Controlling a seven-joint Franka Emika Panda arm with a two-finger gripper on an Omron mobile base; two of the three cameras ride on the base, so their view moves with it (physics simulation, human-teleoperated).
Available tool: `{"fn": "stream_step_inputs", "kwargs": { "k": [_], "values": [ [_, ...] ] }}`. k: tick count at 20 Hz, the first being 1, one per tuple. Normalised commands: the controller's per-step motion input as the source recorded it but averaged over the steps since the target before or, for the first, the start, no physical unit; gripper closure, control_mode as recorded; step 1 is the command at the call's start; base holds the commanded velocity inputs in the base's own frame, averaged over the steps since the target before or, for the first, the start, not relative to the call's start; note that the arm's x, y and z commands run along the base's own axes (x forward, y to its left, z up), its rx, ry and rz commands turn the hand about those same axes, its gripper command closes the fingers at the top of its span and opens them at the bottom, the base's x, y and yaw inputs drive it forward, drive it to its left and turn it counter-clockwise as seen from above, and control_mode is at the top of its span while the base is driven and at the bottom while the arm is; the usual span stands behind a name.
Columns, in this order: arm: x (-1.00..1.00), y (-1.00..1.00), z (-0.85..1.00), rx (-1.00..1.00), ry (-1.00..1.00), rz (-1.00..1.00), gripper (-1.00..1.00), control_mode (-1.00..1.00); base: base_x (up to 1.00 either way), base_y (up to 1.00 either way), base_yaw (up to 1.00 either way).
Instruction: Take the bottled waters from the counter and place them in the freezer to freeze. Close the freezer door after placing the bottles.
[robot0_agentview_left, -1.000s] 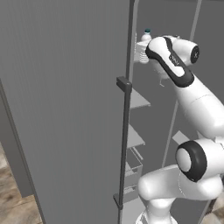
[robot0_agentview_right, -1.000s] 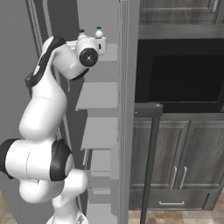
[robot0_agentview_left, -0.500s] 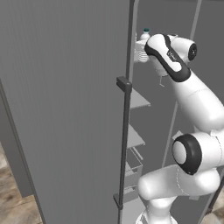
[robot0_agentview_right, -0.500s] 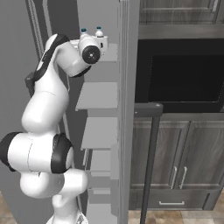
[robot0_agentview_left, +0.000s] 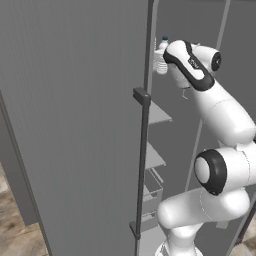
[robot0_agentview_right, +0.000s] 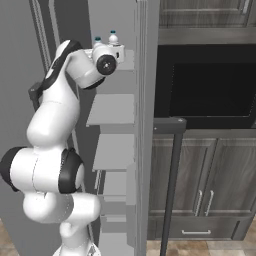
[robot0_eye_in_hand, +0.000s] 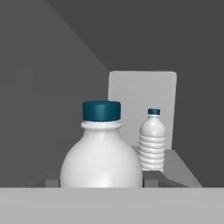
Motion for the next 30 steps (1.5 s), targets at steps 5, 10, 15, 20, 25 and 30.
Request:
{"fn": "stream_step_inputs", "kwargs": {
  "k": [5,10,15,20,25,30],
  "values": [
    [0.15,0.00,-0.03,0.00,0.08,0.00,1.00,-1.00,0.00,0.00,0.00],
    [0.10,0.00,0.00,0.00,0.01,0.00,1.00,-1.00,0.00,0.00,0.00],
    [0.03,0.00,0.01,0.00,0.00,0.00,1.00,-1.00,0.00,0.00,0.00],
    [0.01,0.00,0.02,0.00,0.00,0.00,1.00,-1.00,0.00,0.00,0.00],
    [0.01,0.01,0.22,0.00,0.00,0.00,1.00,-1.00,0.00,0.00,0.00],
    [0.10,0.01,0.17,0.00,0.00,0.00,1.00,-1.00,0.00,0.00,0.00]
  ]
}}
